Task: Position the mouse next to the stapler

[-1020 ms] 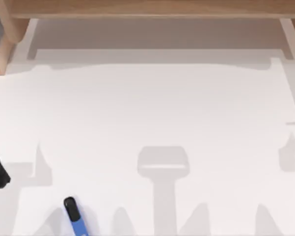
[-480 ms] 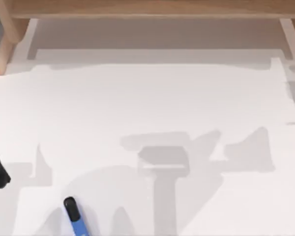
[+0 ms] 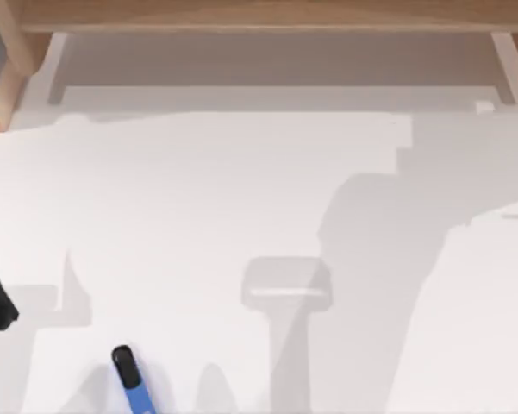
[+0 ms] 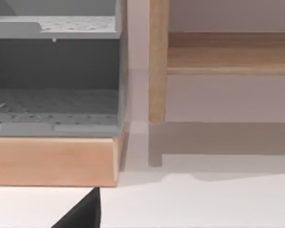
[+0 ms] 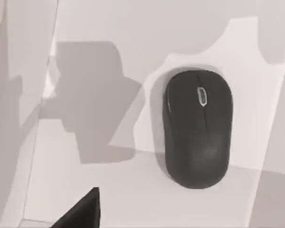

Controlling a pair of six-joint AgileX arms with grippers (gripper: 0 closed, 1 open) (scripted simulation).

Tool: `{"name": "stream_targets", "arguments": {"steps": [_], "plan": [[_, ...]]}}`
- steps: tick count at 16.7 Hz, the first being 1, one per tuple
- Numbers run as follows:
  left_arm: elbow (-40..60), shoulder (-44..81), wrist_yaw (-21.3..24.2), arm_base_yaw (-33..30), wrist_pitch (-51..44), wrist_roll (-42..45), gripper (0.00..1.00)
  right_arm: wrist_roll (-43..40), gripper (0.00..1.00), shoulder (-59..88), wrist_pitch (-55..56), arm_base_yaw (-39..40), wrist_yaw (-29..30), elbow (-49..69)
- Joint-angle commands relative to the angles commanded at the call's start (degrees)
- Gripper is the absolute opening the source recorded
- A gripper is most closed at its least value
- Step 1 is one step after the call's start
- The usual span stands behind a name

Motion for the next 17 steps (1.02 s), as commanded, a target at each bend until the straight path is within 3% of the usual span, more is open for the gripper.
{"name": "stream_targets", "arguments": {"steps": [7,17], "plan": [[0.00,0.00,0.00,0.00,0.00,0.00,1.00,-4.70,1.00,19.63,-11.11,-1.64,-0.72,19.28],[0.00,0.00,0.00,0.00,0.00,0.00,1.00,-4.80,1.00,19.74,-9.87,-1.49,-0.78,17.89]]}}
